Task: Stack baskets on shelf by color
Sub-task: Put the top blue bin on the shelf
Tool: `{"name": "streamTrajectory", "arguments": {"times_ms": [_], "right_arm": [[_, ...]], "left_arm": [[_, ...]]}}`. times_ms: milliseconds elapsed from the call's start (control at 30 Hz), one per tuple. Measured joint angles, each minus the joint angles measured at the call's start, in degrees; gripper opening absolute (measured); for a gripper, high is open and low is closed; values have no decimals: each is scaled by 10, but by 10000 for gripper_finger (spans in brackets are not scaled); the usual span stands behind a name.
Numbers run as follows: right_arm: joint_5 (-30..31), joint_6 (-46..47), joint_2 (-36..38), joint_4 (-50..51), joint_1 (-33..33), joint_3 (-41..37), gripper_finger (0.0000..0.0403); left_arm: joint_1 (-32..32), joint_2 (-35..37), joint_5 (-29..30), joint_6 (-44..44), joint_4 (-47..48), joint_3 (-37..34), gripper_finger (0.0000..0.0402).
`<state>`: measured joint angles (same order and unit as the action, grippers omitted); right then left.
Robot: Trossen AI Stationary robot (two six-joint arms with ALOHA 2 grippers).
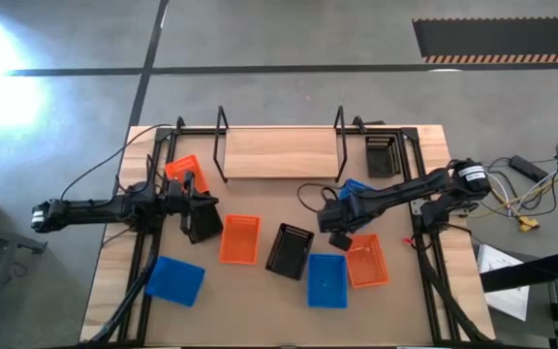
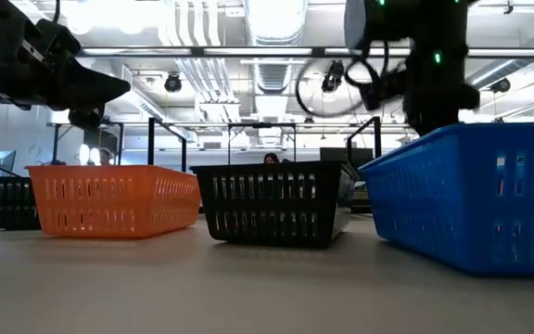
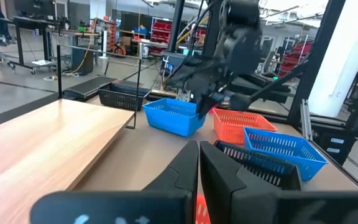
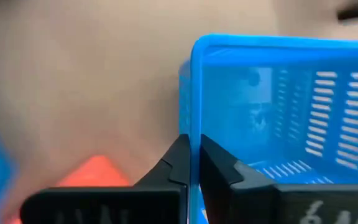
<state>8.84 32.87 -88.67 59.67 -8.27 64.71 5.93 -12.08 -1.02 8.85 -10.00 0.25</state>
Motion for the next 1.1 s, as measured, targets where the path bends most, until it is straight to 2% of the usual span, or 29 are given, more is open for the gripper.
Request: {"name": "streamTrajectory", "arguments": {"times_ms": [133, 233, 400, 567, 733, 900, 1100], "right_arm": [[-57, -50, 3, -3, -12, 53, 10], [-94, -126, 3, -17, -22, 96, 10], [-77, -280, 4, -85, -14, 150, 9], [-20, -421, 4, -142, 58, 157, 9], [-12, -508, 4, -140, 172, 129, 9], [-10, -535, 4, -168, 257, 95, 9], [-13, -545, -2, -176, 277, 84, 9]], "left_arm": [[0, 2, 0, 13, 0, 0, 0], [0, 1, 0, 13, 0, 0, 0], [0, 1, 0, 14, 0, 0, 0], [0, 0, 0, 14, 0, 0, 0], [0, 1, 0, 14, 0, 0, 0], [0, 1, 0, 14, 0, 0, 0], [0, 2, 0, 14, 0, 0, 0]]}}
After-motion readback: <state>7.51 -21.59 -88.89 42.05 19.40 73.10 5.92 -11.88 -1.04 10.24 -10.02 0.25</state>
